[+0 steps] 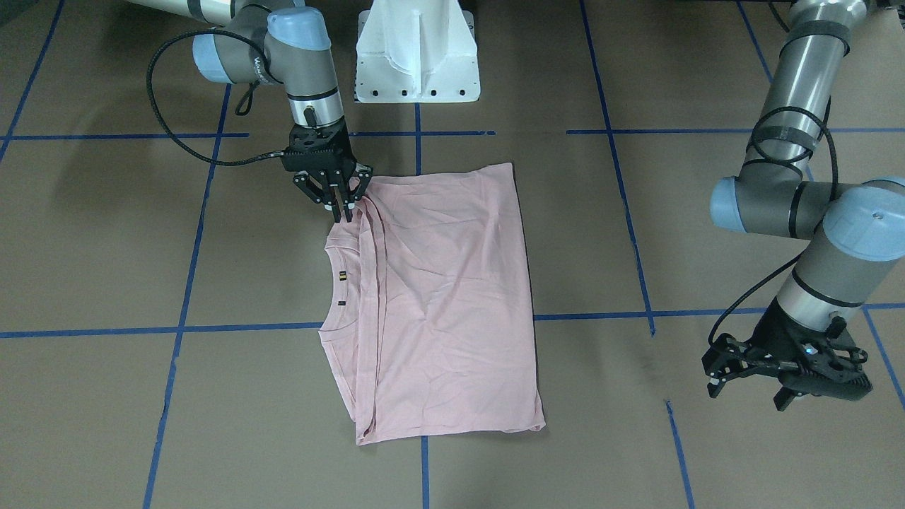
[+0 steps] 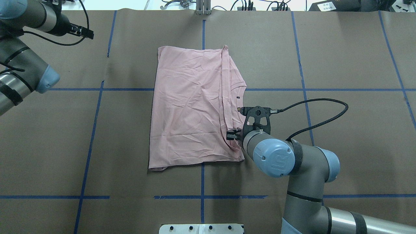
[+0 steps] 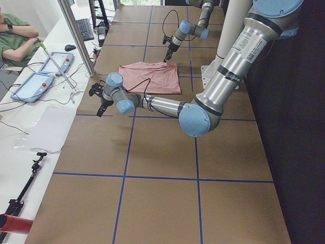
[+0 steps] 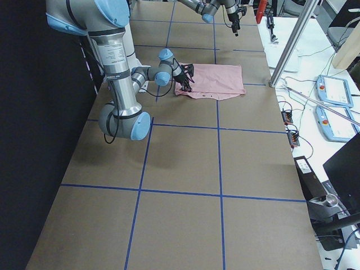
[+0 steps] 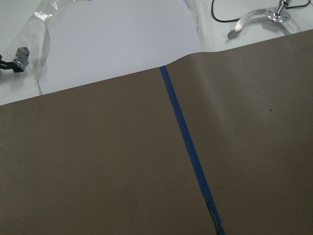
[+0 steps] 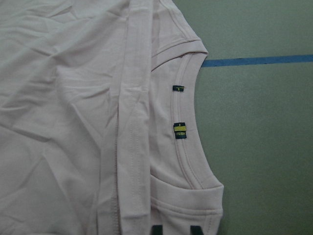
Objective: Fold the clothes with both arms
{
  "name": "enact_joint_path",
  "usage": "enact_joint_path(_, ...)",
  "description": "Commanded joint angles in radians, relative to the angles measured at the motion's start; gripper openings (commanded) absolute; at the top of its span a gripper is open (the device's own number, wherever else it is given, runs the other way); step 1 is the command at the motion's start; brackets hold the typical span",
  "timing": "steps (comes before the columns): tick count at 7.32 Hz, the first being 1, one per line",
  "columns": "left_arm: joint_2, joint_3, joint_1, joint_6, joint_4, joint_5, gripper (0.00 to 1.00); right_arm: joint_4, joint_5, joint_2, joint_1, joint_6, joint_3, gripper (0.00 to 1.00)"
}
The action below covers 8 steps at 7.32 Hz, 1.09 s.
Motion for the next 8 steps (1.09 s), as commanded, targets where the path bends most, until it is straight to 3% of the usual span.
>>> enact_joint_path(1, 0.000, -0.001, 0.000, 0.000, 0.002, 0.000, 1.00, 0.001, 0.044, 0.039, 0.031, -0.148, -0.015, 1.00)
enact_joint_path(3, 0.000, -0.001, 0.002, 0.000, 0.005, 0.000, 1.00, -0.084, 0.094, 0.169, 0.042, -0.175, -0.076, 1.00)
enact_joint_path(4, 0.000, -0.001, 0.002, 0.000, 0.005, 0.000, 1.00, -0.173, 0.151, 0.217, 0.047, -0.233, -0.075, 0.90)
enact_joint_path(6, 0.000, -0.001, 0.003, 0.000, 0.005, -0.001, 1.00, -0.217, 0.163, 0.233, 0.047, -0.381, -0.078, 0.35)
enact_joint_path(8, 0.000, -0.002, 0.005, 0.000, 0.003, -0.001, 1.00, -0.225, 0.154, 0.231, 0.047, -0.411, -0.101, 0.31)
